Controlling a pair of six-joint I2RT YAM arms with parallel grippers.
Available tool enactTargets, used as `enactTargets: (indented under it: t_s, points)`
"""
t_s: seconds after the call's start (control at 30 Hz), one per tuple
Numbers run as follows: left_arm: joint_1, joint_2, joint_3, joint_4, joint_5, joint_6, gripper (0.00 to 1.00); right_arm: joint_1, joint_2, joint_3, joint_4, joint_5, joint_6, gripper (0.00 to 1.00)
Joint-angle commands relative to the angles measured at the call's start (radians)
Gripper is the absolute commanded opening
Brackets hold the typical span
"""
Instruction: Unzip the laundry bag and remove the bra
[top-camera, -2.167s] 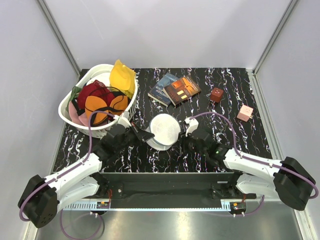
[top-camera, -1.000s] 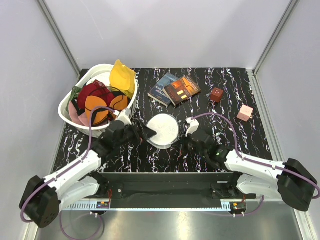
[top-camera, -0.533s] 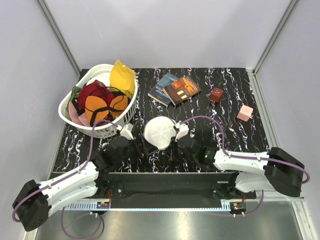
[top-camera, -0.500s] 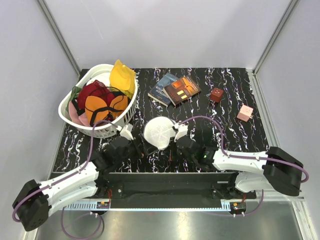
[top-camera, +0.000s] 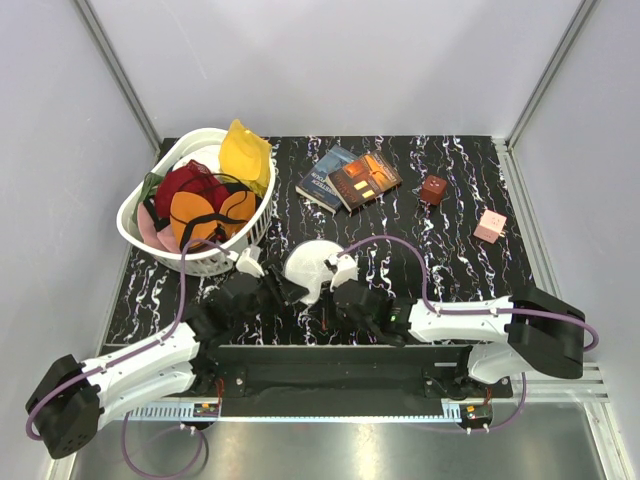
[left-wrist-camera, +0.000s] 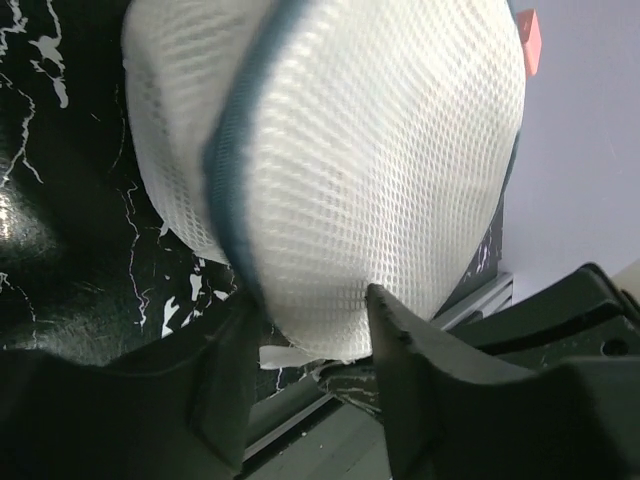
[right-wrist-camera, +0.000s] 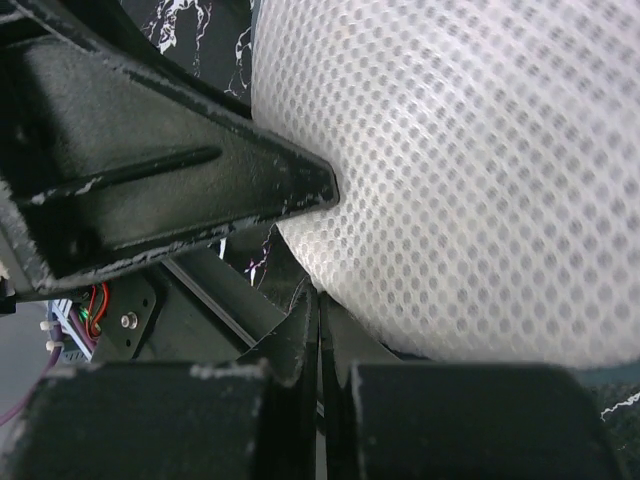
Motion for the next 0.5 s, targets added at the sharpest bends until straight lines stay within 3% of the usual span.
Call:
enactTargets:
  t_s: [0.0, 0.33, 0.47]
  points:
    - [-0.005, 0.003, -0.002, 0.066, -0.063, -0.001, 0.38, 0.020, 0.008, 0.040, 0.042, 0.055, 0.019, 0.00]
    - [-0.005, 0.020, 0.013, 0.066, -0.076, -0.006, 0.01, 0.023, 0.003, 0.033, 0.013, 0.087, 0.034, 0.00]
    - [-0.005, 0.037, 0.027, 0.067, -0.074, 0.000, 0.00, 0.023, 0.005, 0.030, 0.007, 0.090, 0.040, 0.00]
